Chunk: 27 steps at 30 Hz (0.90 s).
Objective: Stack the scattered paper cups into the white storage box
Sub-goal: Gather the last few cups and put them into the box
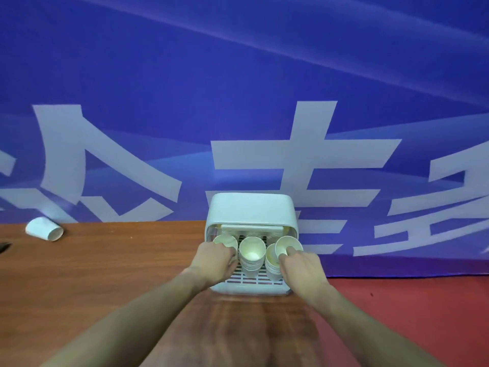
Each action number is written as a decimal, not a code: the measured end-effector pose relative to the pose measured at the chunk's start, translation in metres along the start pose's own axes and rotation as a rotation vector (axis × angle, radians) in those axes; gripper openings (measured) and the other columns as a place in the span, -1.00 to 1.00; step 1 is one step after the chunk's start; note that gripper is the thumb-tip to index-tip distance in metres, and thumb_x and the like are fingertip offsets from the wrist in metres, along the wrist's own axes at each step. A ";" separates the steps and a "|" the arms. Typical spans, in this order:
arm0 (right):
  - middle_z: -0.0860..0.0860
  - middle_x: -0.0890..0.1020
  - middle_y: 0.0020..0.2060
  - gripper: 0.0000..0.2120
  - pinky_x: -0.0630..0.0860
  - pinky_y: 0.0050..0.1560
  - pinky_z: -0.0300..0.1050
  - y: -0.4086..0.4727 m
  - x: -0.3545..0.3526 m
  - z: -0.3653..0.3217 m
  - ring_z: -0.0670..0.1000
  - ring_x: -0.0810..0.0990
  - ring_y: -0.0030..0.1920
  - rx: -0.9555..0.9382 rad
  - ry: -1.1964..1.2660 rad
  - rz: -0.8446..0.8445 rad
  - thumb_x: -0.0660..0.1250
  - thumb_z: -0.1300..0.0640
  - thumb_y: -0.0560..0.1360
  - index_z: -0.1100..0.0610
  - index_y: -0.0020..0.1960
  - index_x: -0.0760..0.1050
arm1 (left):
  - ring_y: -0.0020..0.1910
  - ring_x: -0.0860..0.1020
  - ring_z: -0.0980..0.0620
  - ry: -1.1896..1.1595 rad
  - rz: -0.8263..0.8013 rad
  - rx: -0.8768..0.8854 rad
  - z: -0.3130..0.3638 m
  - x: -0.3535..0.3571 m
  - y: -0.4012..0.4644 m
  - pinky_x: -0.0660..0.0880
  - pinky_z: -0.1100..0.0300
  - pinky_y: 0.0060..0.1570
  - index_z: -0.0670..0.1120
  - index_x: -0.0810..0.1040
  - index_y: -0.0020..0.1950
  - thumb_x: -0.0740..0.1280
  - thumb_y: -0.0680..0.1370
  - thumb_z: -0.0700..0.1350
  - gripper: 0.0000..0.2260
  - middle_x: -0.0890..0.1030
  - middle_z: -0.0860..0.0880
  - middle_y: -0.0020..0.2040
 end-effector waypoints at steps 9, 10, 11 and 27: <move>0.06 0.52 0.10 -0.71 0.24 -0.16 -0.08 0.006 0.028 -0.007 0.14 0.60 0.04 -0.046 -0.208 -0.203 0.20 0.31 0.48 0.09 0.14 0.52 | -0.06 0.60 -0.15 -0.048 0.012 -0.002 -0.002 0.016 0.010 0.33 0.11 -0.20 0.02 0.55 0.15 0.09 0.61 0.12 -0.68 0.67 -0.04 -0.04; 0.06 0.52 0.11 -0.71 0.25 -0.17 -0.08 0.006 0.030 -0.006 0.14 0.60 0.04 -0.039 -0.196 -0.213 0.20 0.32 0.48 0.09 0.13 0.52 | -0.07 0.60 -0.16 -0.052 0.026 0.003 -0.001 0.016 0.011 0.30 0.11 -0.22 0.02 0.54 0.14 0.09 0.61 0.12 -0.69 0.67 -0.05 -0.04; 0.06 0.51 0.11 -0.70 0.25 -0.17 -0.08 0.008 0.034 -0.004 0.14 0.60 0.04 -0.033 -0.185 -0.232 0.21 0.32 0.47 0.09 0.13 0.52 | -0.08 0.60 -0.17 -0.059 0.038 0.008 -0.001 0.016 0.011 0.28 0.11 -0.23 0.02 0.54 0.13 0.09 0.61 0.11 -0.70 0.67 -0.05 -0.05; 0.04 0.51 0.14 -0.71 0.34 -0.17 -0.05 0.009 0.002 -0.026 0.14 0.57 0.09 -0.046 -0.111 -0.147 0.10 -0.03 0.62 0.09 0.22 0.44 | -0.11 0.61 -0.18 -0.007 0.069 0.079 -0.017 0.005 -0.006 0.27 0.10 -0.26 -0.01 0.50 0.11 0.07 0.61 0.12 -0.69 0.66 -0.07 -0.09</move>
Point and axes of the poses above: each hand's wrist, its own y-axis towards the middle knuckle, its own x-axis out of the palm, z = x × y, the point moved 8 cm from there along y, towards the middle knuckle
